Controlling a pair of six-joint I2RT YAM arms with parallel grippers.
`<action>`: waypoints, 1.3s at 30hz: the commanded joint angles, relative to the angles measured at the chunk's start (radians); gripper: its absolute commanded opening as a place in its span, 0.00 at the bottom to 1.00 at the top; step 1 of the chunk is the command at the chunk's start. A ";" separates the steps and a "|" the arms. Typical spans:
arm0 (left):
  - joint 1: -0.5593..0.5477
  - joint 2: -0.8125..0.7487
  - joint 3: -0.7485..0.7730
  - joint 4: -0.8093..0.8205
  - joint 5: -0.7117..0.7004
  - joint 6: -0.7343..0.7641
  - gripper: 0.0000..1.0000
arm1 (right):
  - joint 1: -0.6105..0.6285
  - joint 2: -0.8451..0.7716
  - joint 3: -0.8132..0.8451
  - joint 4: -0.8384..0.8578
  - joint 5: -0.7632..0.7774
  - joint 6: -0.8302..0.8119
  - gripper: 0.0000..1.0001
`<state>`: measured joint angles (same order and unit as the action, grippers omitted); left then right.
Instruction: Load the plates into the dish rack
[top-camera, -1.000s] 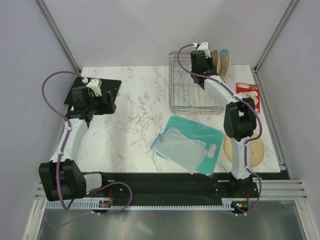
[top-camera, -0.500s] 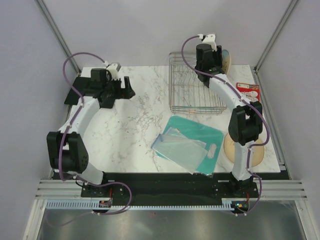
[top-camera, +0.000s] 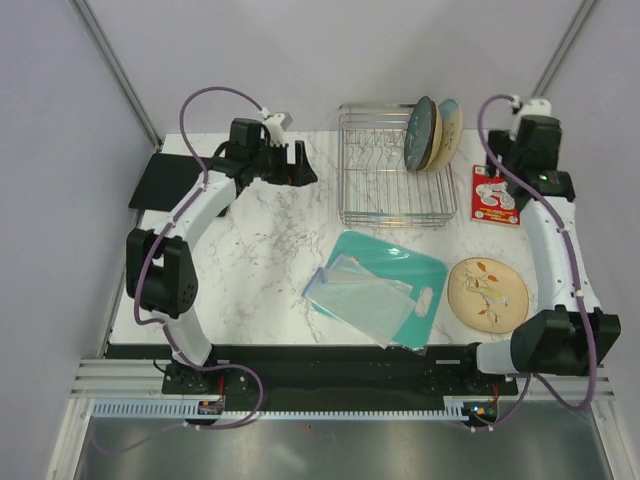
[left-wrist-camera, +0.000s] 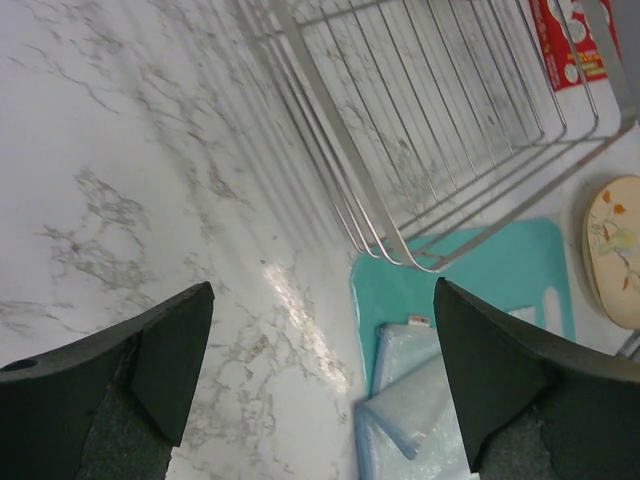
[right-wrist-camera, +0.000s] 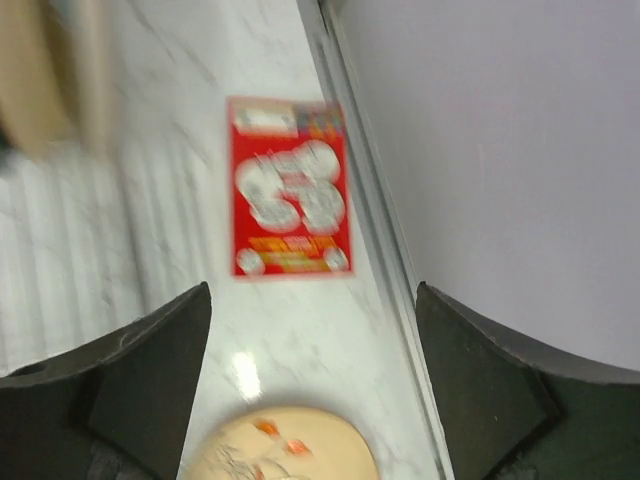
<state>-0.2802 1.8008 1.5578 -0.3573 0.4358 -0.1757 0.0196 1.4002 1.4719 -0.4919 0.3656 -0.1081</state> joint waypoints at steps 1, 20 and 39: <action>-0.121 -0.115 -0.099 0.023 0.119 -0.051 0.98 | -0.300 -0.044 -0.157 -0.326 -0.362 -0.117 0.89; -0.680 0.314 -0.017 0.432 0.185 -0.453 0.88 | -0.754 -0.053 -0.309 -0.485 -0.763 -0.492 0.88; -0.763 0.654 0.275 0.508 0.198 -0.479 0.69 | -0.757 -0.115 -0.394 -0.527 -0.800 -0.502 0.88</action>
<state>-1.0359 2.4130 1.7760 0.0959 0.6266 -0.6147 -0.7311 1.3251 1.0790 -1.0103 -0.3950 -0.5987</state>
